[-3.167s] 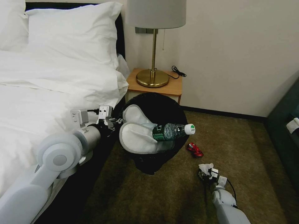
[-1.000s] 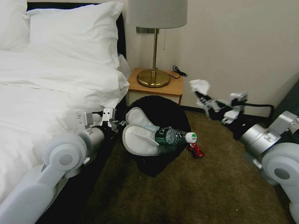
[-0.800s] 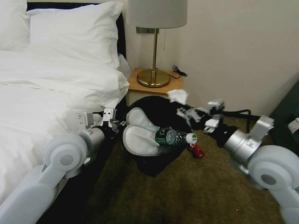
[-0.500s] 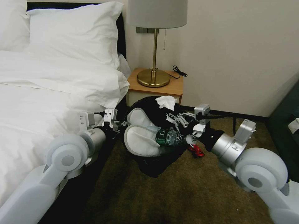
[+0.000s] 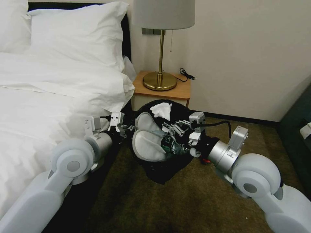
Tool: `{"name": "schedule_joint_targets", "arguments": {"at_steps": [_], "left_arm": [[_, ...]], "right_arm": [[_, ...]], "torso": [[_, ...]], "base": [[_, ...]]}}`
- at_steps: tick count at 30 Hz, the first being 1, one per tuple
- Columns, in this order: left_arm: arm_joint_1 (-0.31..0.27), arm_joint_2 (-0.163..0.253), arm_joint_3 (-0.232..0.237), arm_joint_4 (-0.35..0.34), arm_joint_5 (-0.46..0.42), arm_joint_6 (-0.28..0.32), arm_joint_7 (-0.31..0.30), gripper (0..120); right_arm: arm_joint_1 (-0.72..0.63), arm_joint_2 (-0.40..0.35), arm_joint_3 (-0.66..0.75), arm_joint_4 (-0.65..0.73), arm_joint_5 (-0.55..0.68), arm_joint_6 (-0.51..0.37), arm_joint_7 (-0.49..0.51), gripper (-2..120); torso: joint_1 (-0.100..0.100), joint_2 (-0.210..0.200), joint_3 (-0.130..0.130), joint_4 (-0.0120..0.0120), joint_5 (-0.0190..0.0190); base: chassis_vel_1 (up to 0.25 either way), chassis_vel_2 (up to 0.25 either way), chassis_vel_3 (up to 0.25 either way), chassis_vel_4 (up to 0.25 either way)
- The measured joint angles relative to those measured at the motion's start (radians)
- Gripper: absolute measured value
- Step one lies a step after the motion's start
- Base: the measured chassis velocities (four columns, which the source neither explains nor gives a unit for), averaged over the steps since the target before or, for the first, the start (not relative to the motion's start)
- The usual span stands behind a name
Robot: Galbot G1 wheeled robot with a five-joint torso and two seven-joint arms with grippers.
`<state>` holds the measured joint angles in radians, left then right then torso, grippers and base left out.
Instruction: Pick up the trash bin, then pick up the garbage on the floor and place it into the trash bin.
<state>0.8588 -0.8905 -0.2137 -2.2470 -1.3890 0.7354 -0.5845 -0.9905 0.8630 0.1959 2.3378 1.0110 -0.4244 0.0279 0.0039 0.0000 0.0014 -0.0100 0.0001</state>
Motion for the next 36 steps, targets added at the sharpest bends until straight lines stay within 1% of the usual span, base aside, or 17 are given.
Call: {"name": "schedule_joint_targets", "arguments": {"at_steps": [2,3,6,7,8,9,10,11,14,17,19,22,24,29,31,34,36], "left_arm": [[-0.001,-0.003,0.003,0.004,0.003,0.0,0.002,1],[-0.001,-0.003,0.003,0.004,0.003,0.0,0.002,1],[-0.004,-0.005,0.005,0.006,0.004,0.0,0.004,1],[-0.004,-0.005,0.005,0.006,0.004,0.0,0.004,1],[-0.004,-0.005,0.005,0.007,0.004,0.0,0.005,1],[-0.004,-0.005,0.005,0.007,0.004,0.0,0.005,1],[-0.004,-0.006,0.005,0.007,0.005,0.0,0.007,1],[-0.004,-0.006,0.005,0.007,0.005,0.0,0.007,1],[-0.002,-0.01,0.005,0.008,0.009,0.0,0.011,1],[-0.002,-0.01,0.005,0.008,0.01,0.0,0.012,1],[-0.002,-0.01,0.005,0.01,0.017,0.0,0.022,1],[-0.002,-0.009,0.005,0.01,0.018,0.0,0.026,1],[-0.003,-0.009,0.005,0.01,0.019,0.0,0.031,1],[-0.003,-0.009,0.005,0.011,0.019,0.0,0.034,1],[-0.003,-0.009,0.002,0.014,0.02,0.0,0.035,1],[-0.003,-0.011,0.001,0.014,0.022,0.0,0.035,1],[-0.001,-0.011,-0.003,0.014,0.022,0.0,0.035,1]], "right_arm": [[0.006,0.004,-0.001,0.005,0.008,-0.005,0.005,40],[0.006,0.004,-0.001,0.005,0.008,-0.005,0.005,40],[0.022,0.008,-0.001,0.01,0.019,-0.01,0.01,55],[0.022,0.008,-0.001,0.01,0.019,-0.01,0.01,55],[0.028,0.008,0.0,0.012,0.022,-0.011,0.011,60],[0.028,0.008,0.0,0.012,0.022,-0.011,0.011,60],[0.034,0.008,0.002,0.014,0.025,-0.013,0.011,68],[0.034,0.008,0.002,0.014,0.025,-0.013,0.011,68],[0.042,0.01,0.009,0.019,0.026,-0.014,0.013,87],[0.043,0.01,0.014,0.02,0.026,-0.014,0.013,92],[0.047,0.01,0.024,0.023,0.026,-0.014,0.004,102],[0.049,0.01,0.027,0.024,0.027,-0.016,-0.001,105],[0.052,0.011,0.033,0.023,0.028,-0.016,-0.008,111],[0.053,0.01,0.053,0.023,0.032,-0.012,-0.008,114],[0.05,0.008,0.123,0.023,0.044,0.011,-0.026,114],[0.039,0.003,0.184,0.026,0.056,0.036,-0.052,114],[0.037,-0.005,0.216,0.034,0.087,0.066,-0.028,113]], "torso": [[0.0,0.0,0.0,0.0,-0.0001],[0.0,0.0,0.0,0.0,-0.0001],[0.0,0.0,0.0,0.0001,-0.0001],[0.0,0.0,0.0,0.0001,-0.0001],[0.0,0.0,0.0,0.0,-0.0002],[0.0,0.0,0.0,0.0,-0.0002],[0.0,0.0,0.0,0.0001,-0.0002],[0.0,0.0,0.0,0.0001,-0.0002],[0.0,0.0,0.0,0.0,-0.0001],[0.0,0.0,0.0,0.0,-0.0001],[0.0,0.0,0.0,0.0,-0.0002],[0.0,0.0,0.0,0.0001,-0.0003],[0.0,0.0,0.0,0.0002,-0.0002],[0.0,0.0,0.0,0.0002,-0.0002],[0.0,0.0,0.0,0.0002,-0.0002],[0.0,0.0,0.0,0.0001,0.0],[0.0,0.0,0.0,0.0,-0.0001]], "base": [[0.0,0.0,0.0,0.0],[0.0,0.0,0.0,0.0],[0.0,0.0,0.0,0.0],[0.0,0.0,0.0,0.0],[0.0,0.0,0.0,0.0],[0.0,0.0,0.0,0.0],[0.0,0.0,0.0,0.0],[0.0,0.0,0.0,0.0],[0.0,0.0,0.0,0.0],[0.0,0.0,0.0,0.0],[0.0,0.0,0.0,0.0],[0.0,0.0,0.0,0.0],[0.0,0.0,0.0,0.0],[0.0,0.0,0.0,0.0],[0.0,0.0,0.0,0.0],[0.0,0.0,0.0,0.0],[0.0,0.0,0.0,0.0]]}}
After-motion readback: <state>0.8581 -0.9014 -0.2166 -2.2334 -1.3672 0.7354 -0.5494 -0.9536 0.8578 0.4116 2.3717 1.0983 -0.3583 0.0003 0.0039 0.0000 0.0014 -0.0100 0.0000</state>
